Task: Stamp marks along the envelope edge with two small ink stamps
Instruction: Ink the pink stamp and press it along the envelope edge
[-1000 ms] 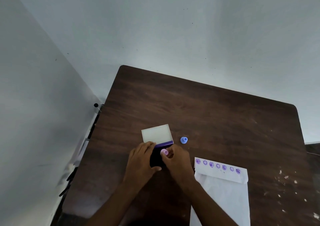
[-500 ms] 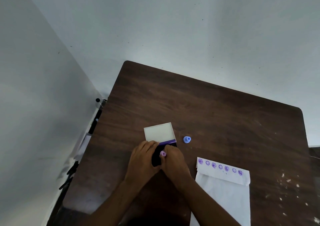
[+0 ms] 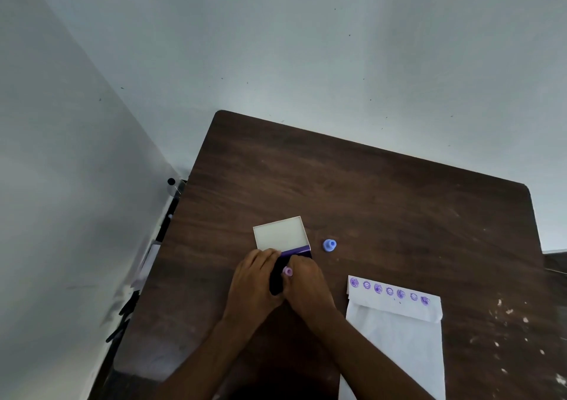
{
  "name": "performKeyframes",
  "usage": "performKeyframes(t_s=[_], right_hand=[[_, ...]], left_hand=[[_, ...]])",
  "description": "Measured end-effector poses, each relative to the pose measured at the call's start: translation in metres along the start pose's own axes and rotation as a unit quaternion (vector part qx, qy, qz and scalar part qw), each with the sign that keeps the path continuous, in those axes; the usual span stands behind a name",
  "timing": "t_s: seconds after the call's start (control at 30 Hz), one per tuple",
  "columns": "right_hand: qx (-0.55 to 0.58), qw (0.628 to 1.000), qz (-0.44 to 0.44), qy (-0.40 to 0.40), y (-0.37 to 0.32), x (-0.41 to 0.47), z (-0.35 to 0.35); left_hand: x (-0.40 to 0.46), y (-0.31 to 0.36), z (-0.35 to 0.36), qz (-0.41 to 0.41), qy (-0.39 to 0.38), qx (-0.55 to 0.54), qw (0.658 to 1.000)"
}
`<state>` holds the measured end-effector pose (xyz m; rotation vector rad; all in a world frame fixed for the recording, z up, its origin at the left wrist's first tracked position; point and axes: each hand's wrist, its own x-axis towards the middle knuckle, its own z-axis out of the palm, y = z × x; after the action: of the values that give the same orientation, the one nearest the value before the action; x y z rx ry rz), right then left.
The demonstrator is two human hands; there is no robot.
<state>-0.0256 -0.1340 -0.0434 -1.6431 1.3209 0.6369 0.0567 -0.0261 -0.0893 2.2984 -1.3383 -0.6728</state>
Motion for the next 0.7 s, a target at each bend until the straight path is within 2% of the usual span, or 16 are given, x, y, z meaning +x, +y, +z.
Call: performKeyframes(t_s=[0.07, 0.13, 0.17, 0.23, 0.33, 0.47, 0.57, 0.7], right_hand=[[0.028, 0.999, 0.007, 0.032, 0.002, -0.002, -0.004], [0.065, 0.990, -0.063, 0.110, 0.012, -0.010, -0.008], [0.115, 0.978, -0.089, 0.148, 0.023, -0.019, -0.009], [0.254, 0.946, -0.089, 0.181, 0.048, -0.037, -0.014], [0.452, 0.879, -0.030, 0.146, 0.076, -0.052, -0.025], [0.577, 0.809, 0.009, 0.115, 0.107, -0.066, -0.033], [0.663, 0.741, 0.015, 0.103, 0.123, -0.075, -0.041], [0.694, 0.712, -0.001, 0.109, 0.144, -0.088, -0.053]], left_hand=[[0.000, 0.001, -0.001, -0.006, -0.001, 0.007, 1.000], [0.000, 0.004, -0.006, -0.002, -0.001, 0.019, 1.000], [-0.001, 0.006, -0.009, 0.002, -0.002, 0.030, 1.000], [-0.002, 0.011, -0.013, 0.009, -0.006, 0.053, 0.999], [-0.005, 0.019, -0.018, 0.007, -0.009, 0.077, 0.997], [-0.011, 0.038, -0.011, 0.045, 0.004, 0.056, 0.997], [-0.012, 0.064, -0.002, 0.091, -0.028, 0.014, 0.995], [-0.010, 0.108, 0.012, 0.118, -0.055, -0.044, 0.991]])
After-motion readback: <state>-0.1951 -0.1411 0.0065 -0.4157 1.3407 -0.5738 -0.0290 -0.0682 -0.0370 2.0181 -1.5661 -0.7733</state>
